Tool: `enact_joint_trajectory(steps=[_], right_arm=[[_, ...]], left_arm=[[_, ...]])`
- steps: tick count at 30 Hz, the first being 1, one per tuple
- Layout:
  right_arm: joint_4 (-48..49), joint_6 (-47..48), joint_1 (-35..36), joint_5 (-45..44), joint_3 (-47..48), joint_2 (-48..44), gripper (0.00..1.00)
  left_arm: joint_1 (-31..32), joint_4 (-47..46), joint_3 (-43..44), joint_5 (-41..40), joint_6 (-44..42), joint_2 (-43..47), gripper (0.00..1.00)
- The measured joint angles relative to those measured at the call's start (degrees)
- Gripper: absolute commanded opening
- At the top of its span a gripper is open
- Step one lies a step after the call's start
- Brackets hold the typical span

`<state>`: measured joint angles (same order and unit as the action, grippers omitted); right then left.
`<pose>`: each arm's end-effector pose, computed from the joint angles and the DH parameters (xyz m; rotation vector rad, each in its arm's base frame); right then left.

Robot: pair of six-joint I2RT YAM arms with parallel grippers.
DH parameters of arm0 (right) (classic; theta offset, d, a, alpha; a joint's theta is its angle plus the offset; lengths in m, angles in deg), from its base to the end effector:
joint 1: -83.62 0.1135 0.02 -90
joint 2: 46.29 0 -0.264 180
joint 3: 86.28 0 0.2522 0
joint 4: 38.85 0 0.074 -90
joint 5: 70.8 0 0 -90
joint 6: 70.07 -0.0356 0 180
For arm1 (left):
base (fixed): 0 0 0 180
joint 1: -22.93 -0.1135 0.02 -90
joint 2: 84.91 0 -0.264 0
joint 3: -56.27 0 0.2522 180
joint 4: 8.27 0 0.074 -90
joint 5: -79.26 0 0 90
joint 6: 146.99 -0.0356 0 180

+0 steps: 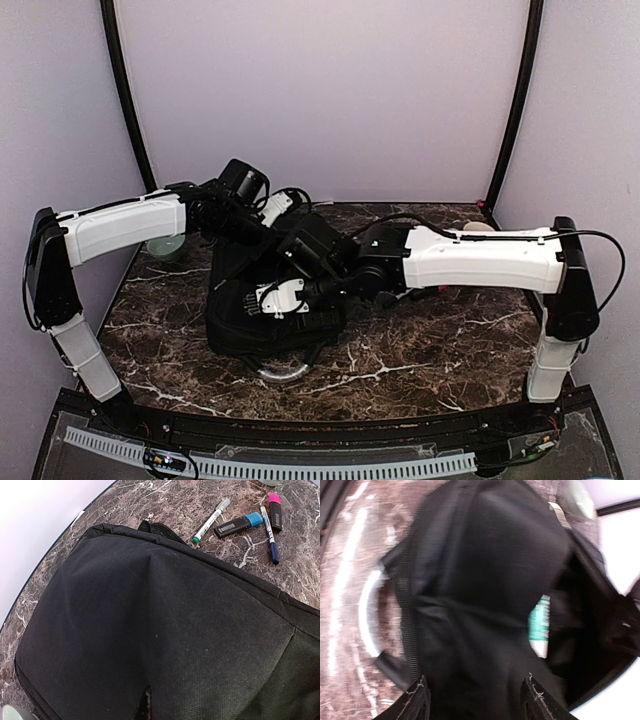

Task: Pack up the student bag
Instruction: Adjust the glue stick in the lower front pocket of the bag.

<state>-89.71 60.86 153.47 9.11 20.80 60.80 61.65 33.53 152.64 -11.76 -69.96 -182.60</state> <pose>0.1501 0.3908 0.2812 -1.9637 1.4481 0.0080 0.3027 -0.2419 0.2944 1.0086 2.1028 -0.2051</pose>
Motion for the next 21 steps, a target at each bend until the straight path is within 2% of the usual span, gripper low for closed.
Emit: enact_joint_trajectory(steps=[5, 8, 9, 10, 13, 14, 19, 21], right_arm=[[-4.4, -0.3, 0.4, 4.5, 1.9, 2.8, 0.63], [-6.2, -0.7, 0.4, 5.8, 3.6, 5.9, 0.60], [-6.6, -0.9, 0.5, 5.8, 4.2, 7.0, 0.56], [-6.8, -1.1, 0.5, 5.7, 4.6, 8.0, 0.47], [-7.3, -2.0, 0.6, 3.8, 6.5, 10.6, 0.07], [-7.6, -2.4, 0.6, 2.8, 7.3, 11.4, 0.00], [-8.0, -3.0, 0.5, 0.9, 8.5, 11.7, 0.00], [-8.1, -2.8, 0.5, 0.9, 8.4, 10.3, 0.00]], left_arm=[[0.0, -0.1, -0.1, 0.2, 0.1, 0.0, 0.00], [0.0, -0.1, -0.2, 0.2, 0.1, 0.0, 0.00], [0.0, -0.1, -0.2, 0.2, 0.2, 0.0, 0.00], [0.0, -0.1, -0.2, 0.3, 0.2, 0.0, 0.00], [0.0, -0.1, -0.4, 0.3, 0.1, 0.0, 0.00], [0.0, -0.1, -0.5, 0.3, 0.1, 0.0, 0.00], [0.0, -1.0, -1.3, -1.0, -0.2, 0.1, 0.00], [0.0, -1.4, -1.4, -1.6, -0.3, 0.2, 0.03]])
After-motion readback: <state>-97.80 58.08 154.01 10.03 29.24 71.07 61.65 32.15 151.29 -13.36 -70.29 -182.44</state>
